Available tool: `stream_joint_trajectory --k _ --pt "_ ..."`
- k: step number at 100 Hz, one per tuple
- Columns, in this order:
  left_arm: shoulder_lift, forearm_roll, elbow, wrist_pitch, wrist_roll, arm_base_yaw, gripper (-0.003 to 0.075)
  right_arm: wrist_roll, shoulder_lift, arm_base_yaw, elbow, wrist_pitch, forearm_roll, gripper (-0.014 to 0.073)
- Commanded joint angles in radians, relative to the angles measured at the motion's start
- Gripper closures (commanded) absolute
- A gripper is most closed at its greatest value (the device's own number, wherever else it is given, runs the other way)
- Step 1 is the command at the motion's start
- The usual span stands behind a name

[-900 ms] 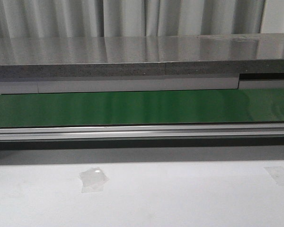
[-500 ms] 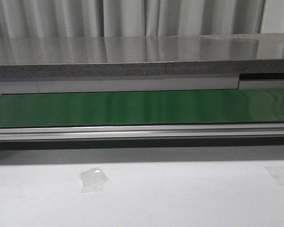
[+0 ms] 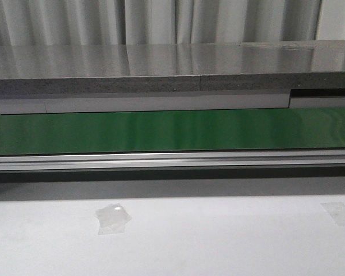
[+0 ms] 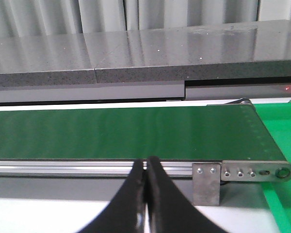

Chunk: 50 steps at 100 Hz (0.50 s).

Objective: Move button from left to right
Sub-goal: 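Move the open left gripper over the yellow push button in the blue tray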

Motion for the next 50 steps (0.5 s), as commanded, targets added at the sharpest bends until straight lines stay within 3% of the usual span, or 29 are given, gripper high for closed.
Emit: stream_joint_trajectory --k 1,18,50 --pt "0.056 -0.011 -0.123 0.015 -0.013 0.003 0.074 -0.003 -0.02 0.003 -0.015 -0.081 0.002 0.0662" --pt "0.212 -0.004 -0.321 0.161 -0.013 0.003 0.074 -0.003 -0.02 0.003 -0.015 -0.081 0.002 0.0662" --pt "0.606 -0.004 -0.739 0.623 -0.037 0.003 0.074 -0.003 -0.02 0.003 -0.015 -0.081 0.002 0.0662"
